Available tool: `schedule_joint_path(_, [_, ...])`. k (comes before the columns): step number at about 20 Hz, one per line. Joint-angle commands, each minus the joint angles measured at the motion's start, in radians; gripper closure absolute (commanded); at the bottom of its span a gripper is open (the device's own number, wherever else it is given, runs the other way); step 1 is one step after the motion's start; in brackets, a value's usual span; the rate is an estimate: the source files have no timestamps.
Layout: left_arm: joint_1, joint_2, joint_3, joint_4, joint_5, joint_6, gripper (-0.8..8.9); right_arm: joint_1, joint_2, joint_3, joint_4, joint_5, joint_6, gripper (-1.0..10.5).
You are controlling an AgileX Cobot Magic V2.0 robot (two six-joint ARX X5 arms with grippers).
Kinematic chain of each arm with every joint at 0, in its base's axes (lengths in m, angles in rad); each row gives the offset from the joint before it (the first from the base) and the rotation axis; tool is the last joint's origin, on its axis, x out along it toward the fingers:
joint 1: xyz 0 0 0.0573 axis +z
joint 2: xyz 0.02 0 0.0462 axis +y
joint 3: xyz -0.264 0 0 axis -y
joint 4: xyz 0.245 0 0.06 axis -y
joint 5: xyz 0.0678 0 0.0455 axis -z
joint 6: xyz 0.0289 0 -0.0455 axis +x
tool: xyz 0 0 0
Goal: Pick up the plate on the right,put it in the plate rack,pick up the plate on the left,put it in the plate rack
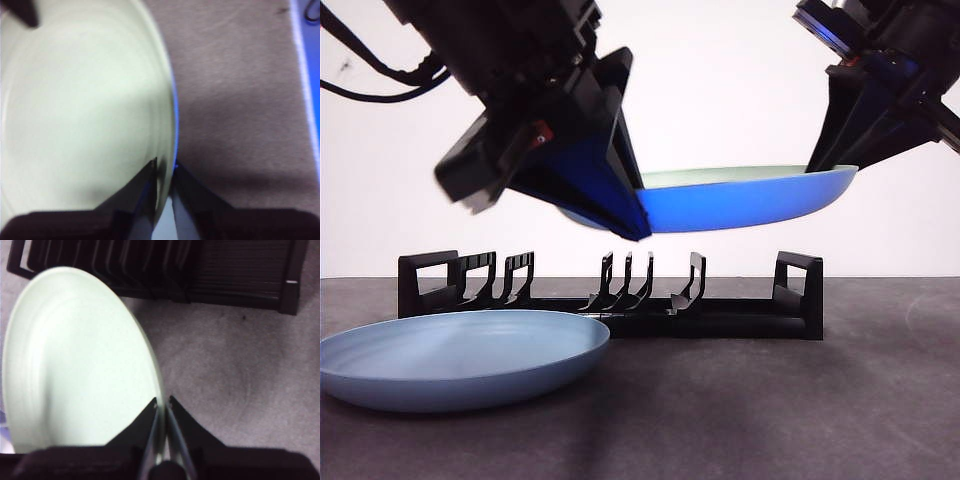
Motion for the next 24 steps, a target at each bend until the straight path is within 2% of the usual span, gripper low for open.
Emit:
schedule_joint_path(1, [0.007, -0.002, 0.003, 0.021, -0.019, -0.042, 8.21, -0.005, 0.0, 0.005, 0.004, 0.0, -0.003, 9.3])
schedule_joint_path(2, [0.007, -0.002, 0.003, 0.021, -0.019, -0.043, 8.21, -0.006, 0.0, 0.007, 0.006, 0.003, -0.007, 9.1])
schedule_joint_path(4, [0.007, -0.002, 0.003, 0.023, -0.018, -0.062, 8.21, -0.013, -0.005, 0.02, 0.024, 0.006, -0.008, 7.1])
schedule_joint_path(5, [0.007, -0.002, 0.003, 0.028, -0.018, -0.074, 8.21, -0.014, -0.01, 0.027, 0.044, 0.007, -0.008, 6.6])
schedule_joint_path(9, [0.018, -0.002, 0.003, 0.096, -0.013, -0.203, 8.21, -0.018, -0.072, 0.034, 0.2, 0.022, 0.011, 6.6])
schedule_joint_path(11, [0.045, -0.002, 0.007, 0.169, -0.008, -0.301, 8.21, -0.018, -0.117, 0.034, 0.293, 0.099, 0.031, 6.6])
schedule_joint_path(15, [0.196, -0.002, 0.092, 0.196, 0.18, -0.529, 8.21, -0.019, -0.193, 0.034, 0.404, 0.245, 0.035, 6.6])
schedule_joint_path(18, [0.349, -0.002, 0.18, 0.195, 0.329, -0.65, 8.21, -0.019, -0.215, 0.034, 0.415, 0.332, 0.034, 6.7])
schedule_joint_path(20, [0.461, -0.002, 0.227, 0.198, 0.439, -0.738, 8.21, -0.019, -0.215, 0.034, 0.407, 0.348, 0.034, 6.7])
schedule_joint_path(24, [0.61, -0.002, 0.242, 0.218, 0.6, -0.857, 8.22, -0.019, -0.215, 0.034, 0.404, 0.348, 0.034, 6.7])
